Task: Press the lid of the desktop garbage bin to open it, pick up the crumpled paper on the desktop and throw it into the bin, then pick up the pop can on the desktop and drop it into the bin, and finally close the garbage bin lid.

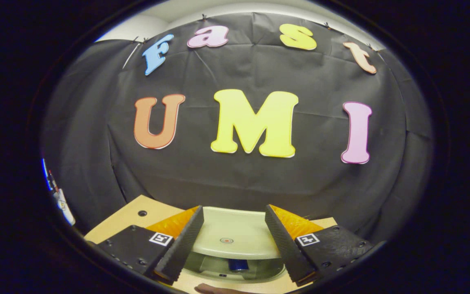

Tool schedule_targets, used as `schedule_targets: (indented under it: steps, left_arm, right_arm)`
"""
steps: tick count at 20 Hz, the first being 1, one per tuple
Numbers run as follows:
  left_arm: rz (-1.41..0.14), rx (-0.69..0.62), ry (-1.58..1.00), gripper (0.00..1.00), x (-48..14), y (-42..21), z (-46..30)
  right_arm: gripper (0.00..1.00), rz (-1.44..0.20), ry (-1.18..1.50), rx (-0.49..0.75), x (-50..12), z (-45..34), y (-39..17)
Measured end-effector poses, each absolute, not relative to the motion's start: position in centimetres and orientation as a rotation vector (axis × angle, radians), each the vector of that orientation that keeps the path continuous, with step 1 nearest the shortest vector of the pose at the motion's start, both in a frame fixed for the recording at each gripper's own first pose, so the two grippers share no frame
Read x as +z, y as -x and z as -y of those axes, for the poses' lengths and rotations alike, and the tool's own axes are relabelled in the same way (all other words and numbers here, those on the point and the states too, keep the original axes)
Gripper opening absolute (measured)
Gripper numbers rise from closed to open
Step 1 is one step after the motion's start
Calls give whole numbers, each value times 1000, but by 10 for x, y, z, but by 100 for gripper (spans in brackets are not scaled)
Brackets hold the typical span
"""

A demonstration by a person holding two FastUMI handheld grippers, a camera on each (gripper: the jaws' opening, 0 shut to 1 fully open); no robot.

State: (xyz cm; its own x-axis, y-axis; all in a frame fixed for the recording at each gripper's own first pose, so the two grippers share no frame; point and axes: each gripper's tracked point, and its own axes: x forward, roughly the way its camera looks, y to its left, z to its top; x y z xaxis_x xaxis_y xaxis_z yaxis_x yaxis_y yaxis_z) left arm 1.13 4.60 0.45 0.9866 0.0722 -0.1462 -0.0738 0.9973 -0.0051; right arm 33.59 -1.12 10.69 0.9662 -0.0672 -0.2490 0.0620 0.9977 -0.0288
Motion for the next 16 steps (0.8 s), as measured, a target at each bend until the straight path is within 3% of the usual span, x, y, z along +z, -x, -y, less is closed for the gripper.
schedule_targets:
  steps: [8,16]
  left_arm:
    - [-68,47,6,98,30,4,-37]
    - [-42,39,2,98,38,13,-37]
  right_arm:
    - [95,-383,-57,-82,36,10,-308]
    - [96,-319,-32,-85,33,7,-299]
